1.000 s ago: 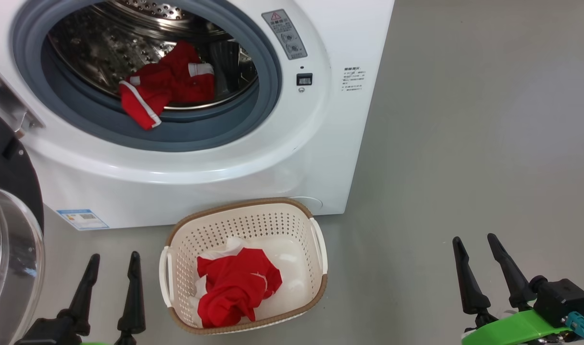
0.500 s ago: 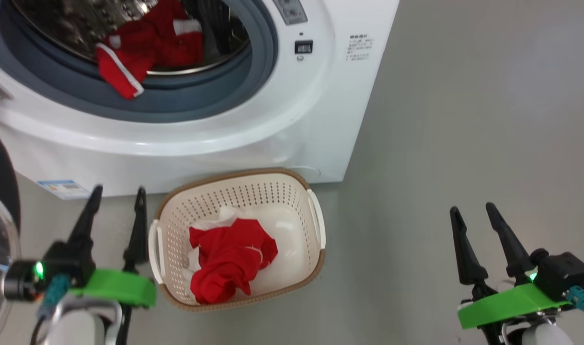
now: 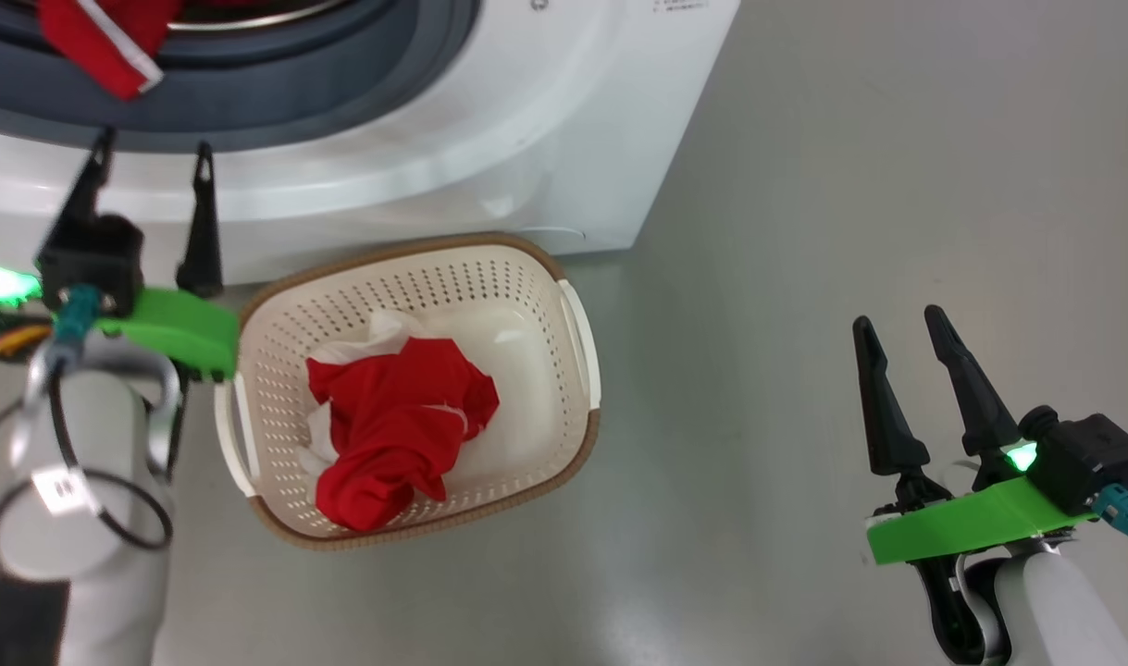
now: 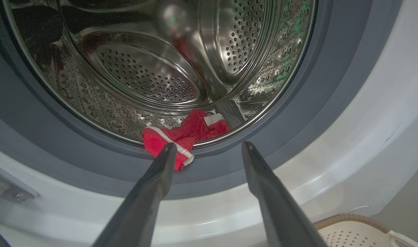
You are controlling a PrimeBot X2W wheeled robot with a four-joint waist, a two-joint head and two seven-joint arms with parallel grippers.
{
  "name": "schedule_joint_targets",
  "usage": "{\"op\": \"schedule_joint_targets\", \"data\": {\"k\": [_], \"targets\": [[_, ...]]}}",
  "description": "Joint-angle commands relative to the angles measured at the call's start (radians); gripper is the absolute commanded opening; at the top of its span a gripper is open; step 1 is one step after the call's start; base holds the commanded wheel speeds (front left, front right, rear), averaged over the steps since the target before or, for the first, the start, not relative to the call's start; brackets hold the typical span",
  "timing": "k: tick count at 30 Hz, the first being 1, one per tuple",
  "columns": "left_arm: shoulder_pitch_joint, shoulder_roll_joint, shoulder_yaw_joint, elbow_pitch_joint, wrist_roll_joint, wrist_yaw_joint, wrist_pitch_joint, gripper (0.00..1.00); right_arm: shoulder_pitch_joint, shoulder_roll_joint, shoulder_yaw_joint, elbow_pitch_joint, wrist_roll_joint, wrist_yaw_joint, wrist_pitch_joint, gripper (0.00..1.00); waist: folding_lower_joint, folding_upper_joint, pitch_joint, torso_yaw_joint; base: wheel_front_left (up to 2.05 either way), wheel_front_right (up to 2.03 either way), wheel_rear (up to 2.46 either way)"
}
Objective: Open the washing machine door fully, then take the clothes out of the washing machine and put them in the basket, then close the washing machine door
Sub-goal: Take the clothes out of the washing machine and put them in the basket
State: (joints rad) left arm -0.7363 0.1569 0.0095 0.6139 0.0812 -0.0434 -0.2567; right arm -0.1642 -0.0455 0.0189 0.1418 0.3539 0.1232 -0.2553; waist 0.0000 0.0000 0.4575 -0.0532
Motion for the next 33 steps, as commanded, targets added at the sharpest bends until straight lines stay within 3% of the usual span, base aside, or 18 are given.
{"op": "schedule_joint_targets", "data": {"k": [1,19,33], "targets": [[-0.047,0.053,0.018,0.015,0.016,0.015,-0.005,1.0,-0.017,-0.005,0.031,-0.027,0.008,0.008,-0.006,1.0,0.0,0.0,0.053,-0.035,0.0,0.0,0.0],[-0.482,0.145,-0.029,0.538,0.057,0.122,0.028,1.0,-0.061,-0.005,0.085,-0.029,0.047,0.008,-0.006,1.0,0.0,0.0,0.112,-0.089,0.0,0.0,0.0],[-0.594,0.214,-0.051,0.656,0.056,0.153,0.099,1.0,-0.068,-0.005,0.112,-0.039,0.074,0.008,-0.006,1.0,0.0,0.0,0.153,-0.139,0.0,0.0,0.0]]}}
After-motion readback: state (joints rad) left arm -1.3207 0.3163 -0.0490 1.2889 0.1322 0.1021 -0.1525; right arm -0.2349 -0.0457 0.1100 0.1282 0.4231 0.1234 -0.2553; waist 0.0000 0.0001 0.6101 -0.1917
